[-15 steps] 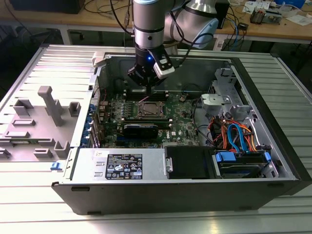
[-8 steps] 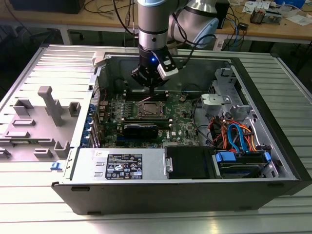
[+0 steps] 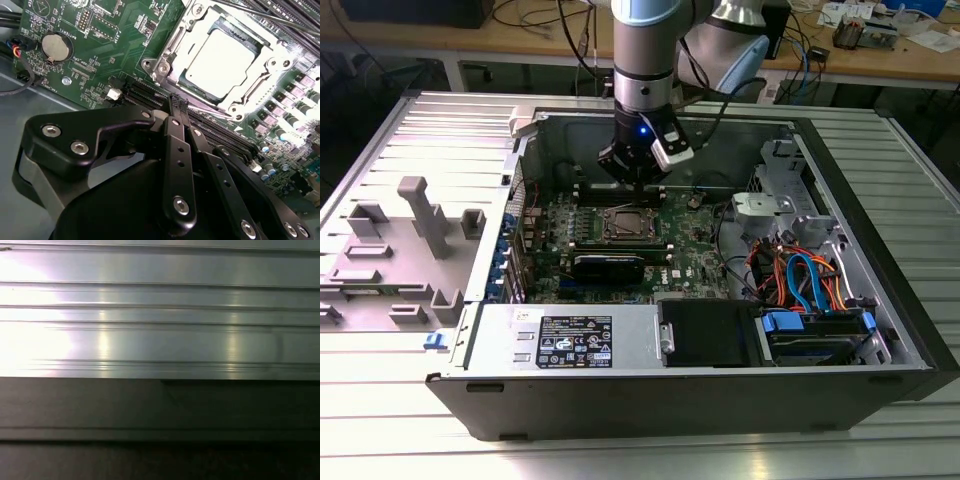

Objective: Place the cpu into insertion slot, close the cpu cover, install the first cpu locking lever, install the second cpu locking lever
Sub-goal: 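Install the first cpu locking lever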

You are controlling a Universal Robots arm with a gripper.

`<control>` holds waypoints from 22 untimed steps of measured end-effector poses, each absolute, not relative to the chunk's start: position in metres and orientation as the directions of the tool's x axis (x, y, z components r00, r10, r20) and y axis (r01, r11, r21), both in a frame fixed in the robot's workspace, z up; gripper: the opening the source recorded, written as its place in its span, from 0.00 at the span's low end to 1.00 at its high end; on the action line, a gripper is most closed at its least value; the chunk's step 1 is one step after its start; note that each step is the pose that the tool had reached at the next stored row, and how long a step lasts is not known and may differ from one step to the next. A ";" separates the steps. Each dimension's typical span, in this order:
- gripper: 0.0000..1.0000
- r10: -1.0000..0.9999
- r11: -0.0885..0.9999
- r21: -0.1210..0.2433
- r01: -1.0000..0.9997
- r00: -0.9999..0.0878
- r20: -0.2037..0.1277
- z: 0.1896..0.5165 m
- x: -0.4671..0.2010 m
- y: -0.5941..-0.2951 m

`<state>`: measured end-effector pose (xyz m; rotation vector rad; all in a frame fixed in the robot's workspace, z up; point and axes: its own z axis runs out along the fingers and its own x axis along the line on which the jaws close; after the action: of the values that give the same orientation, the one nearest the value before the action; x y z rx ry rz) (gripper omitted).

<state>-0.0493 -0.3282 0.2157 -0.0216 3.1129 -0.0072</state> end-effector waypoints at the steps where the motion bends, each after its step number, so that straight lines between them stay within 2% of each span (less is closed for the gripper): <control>1: 0.11 -0.014 1.000 -0.005 -0.014 -0.999 -0.029 0.215 -0.049 -0.328; 22: 0.11 -0.014 1.000 -0.005 -0.014 -0.999 -0.029 0.207 -0.046 -0.329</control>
<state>-0.0462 -0.3292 0.2074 -0.0217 3.1128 -0.0070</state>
